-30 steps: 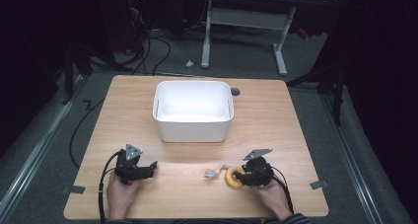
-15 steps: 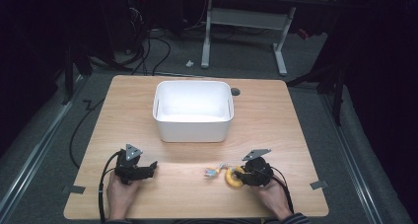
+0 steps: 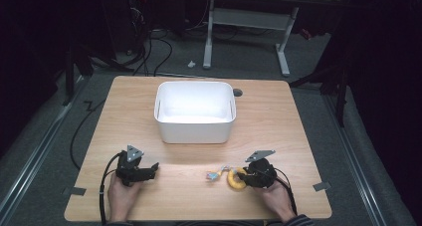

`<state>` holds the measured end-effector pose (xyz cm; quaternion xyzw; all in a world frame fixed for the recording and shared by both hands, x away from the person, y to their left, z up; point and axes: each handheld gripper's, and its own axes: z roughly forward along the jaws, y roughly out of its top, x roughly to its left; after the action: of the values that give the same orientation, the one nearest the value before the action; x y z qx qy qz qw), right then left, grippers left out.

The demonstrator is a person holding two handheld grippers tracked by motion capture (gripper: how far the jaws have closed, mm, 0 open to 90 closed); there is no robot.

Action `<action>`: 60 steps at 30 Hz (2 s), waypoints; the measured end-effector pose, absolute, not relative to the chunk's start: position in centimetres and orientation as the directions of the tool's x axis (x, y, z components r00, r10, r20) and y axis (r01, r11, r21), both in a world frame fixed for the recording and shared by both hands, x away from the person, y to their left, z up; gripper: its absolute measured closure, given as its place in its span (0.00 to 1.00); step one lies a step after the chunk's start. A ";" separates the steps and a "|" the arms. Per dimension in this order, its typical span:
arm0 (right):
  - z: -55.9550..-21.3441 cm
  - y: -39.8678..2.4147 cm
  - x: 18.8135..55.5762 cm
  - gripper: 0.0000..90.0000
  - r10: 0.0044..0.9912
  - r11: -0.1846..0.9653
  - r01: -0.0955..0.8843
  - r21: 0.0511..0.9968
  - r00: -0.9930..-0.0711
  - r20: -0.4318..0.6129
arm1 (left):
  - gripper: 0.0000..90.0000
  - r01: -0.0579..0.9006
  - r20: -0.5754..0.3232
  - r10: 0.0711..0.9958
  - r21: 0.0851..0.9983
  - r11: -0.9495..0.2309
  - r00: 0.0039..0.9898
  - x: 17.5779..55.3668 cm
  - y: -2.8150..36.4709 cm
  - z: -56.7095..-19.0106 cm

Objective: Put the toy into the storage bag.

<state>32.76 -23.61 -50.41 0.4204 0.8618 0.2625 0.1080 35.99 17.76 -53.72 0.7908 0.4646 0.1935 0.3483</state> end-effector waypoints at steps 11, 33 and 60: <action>-48.9 -24.1 32.7 0.74 0.781 0.492 0.650 0.579 -0.623 0.035 | 0.18 0.600 -0.018 0.870 0.731 -0.326 0.493 36.0 17.8 -53.7; -45.2 -25.6 34.0 0.75 0.754 0.474 0.626 0.619 -0.652 0.081 | 0.18 0.601 -0.018 0.870 0.731 -0.324 0.492 36.0 17.8 -53.7; -39.2 -24.4 35.8 0.78 0.709 0.536 0.538 0.650 -0.705 -0.002 | 0.18 0.600 -0.018 0.871 0.731 -0.324 0.491 36.0 17.8 -53.7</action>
<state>35.80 -24.43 -39.17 0.3601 0.8662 0.3197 0.1338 36.01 17.77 -53.72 0.7900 0.4656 0.1942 0.3484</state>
